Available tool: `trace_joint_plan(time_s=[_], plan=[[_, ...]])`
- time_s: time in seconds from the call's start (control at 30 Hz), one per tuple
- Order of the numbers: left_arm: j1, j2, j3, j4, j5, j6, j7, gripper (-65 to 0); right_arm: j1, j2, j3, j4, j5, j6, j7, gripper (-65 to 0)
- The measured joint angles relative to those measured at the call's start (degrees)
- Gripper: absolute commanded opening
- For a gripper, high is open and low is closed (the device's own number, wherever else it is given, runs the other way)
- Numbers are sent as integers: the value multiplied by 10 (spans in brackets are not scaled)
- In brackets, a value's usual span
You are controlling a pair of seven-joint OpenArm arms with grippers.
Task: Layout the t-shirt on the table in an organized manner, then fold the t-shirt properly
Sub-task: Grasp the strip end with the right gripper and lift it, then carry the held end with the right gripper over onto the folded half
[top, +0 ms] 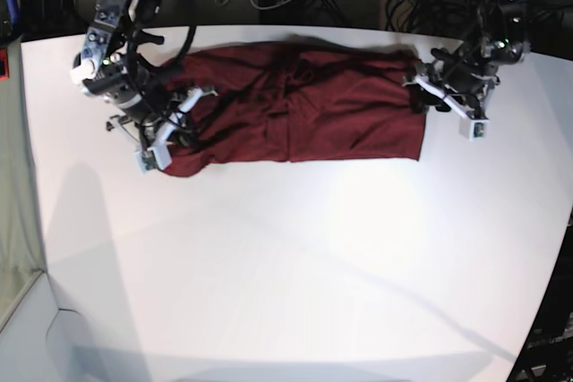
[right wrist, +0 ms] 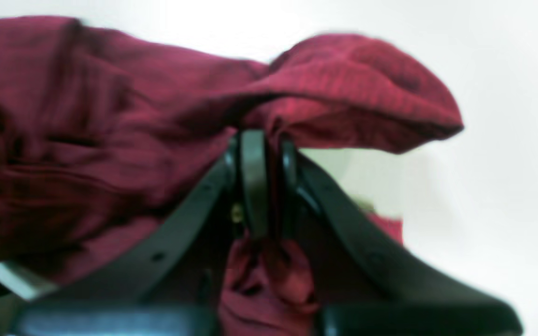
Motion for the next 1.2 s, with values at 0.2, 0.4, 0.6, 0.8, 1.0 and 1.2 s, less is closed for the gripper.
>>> trace_joint_plan(time_s=[0.2,0.4,0.6,0.8,1.0,1.2], plan=[[3,0,0,19,2,0,2,-377,-4,0,-52,11,-4,0,3,-650],[11,0,-10,75,-35,0,2,-375,-4,2,-68,11,-4,0,4,-650],[17,-5,-99,90,-110,4,-2,-378,-2,3,-74,16,-7,0,3,-650],[7,2,-109,16,-48,7,9,-380,6,10,-100,41,-12,0,2,-650],[-13,22,-108,-20,-10,6,4,-380,5,62,-193,44,-10,0,67,-650],[-21,30,-63,-20,33,6,10,-380,2,105,-309,44,-10,-15,97,-650]])
